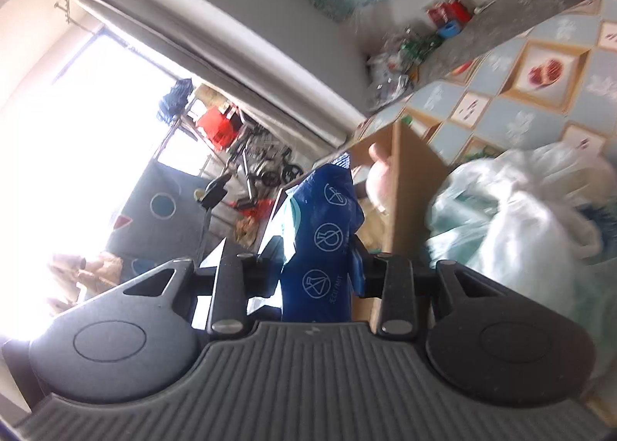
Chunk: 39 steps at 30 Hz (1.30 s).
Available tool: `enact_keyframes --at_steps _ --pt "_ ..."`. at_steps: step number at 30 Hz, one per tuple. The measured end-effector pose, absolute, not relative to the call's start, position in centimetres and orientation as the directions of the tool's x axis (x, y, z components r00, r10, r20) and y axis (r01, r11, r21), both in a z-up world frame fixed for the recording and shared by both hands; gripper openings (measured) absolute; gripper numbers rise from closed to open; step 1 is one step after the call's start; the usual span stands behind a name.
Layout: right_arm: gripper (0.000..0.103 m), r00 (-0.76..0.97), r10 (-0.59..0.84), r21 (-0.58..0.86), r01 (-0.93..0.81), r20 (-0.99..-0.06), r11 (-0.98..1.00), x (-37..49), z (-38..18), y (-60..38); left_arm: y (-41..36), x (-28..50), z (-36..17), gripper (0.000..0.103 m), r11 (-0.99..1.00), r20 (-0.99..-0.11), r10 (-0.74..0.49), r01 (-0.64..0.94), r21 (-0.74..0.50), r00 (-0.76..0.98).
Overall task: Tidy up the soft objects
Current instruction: 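Carry the wet-wipes pack with the right gripper into the cardboard box, then open the right gripper to release the wet-wipes pack in the box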
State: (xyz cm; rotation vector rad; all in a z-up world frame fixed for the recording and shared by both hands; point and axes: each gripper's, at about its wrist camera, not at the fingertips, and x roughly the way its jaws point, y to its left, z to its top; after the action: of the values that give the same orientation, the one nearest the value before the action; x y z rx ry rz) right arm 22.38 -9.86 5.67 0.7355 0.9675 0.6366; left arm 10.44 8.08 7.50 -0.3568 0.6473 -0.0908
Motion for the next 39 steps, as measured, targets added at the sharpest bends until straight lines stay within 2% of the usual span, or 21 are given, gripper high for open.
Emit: enact_keyframes --at_steps 5,13,17,23,32,39 --pt "0.033 0.279 0.79 0.796 -0.121 -0.547 0.594 24.3 2.4 -1.2 14.6 10.6 5.4 0.061 0.933 -0.654 -0.082 -0.173 -0.316 0.752" --pt "0.033 0.165 0.757 0.771 0.04 -0.632 0.636 26.1 -3.9 5.7 20.8 13.1 0.7 0.059 0.916 -0.745 -0.027 -0.281 -0.285 0.667" --pt "0.033 0.127 0.709 0.719 0.054 -0.693 0.693 26.6 -6.4 8.3 21.7 13.2 -0.1 0.059 0.938 -0.757 0.054 -0.292 -0.184 0.651" --pt "0.033 0.045 0.667 0.669 0.065 -0.743 0.741 26.1 -8.4 9.2 22.3 11.8 -0.9 0.059 0.945 -0.772 -0.018 -0.242 -0.221 0.636" --pt "0.028 0.045 0.706 0.7 0.195 -0.706 0.687 26.0 -10.1 10.3 22.4 9.4 -1.1 0.06 0.946 -0.76 -0.037 -0.222 -0.236 0.649" --pt "0.03 0.061 0.73 0.73 0.141 -0.681 0.669 25.8 -10.0 12.8 23.0 9.0 -1.3 0.06 0.938 -0.765 -0.026 -0.249 -0.241 0.643"
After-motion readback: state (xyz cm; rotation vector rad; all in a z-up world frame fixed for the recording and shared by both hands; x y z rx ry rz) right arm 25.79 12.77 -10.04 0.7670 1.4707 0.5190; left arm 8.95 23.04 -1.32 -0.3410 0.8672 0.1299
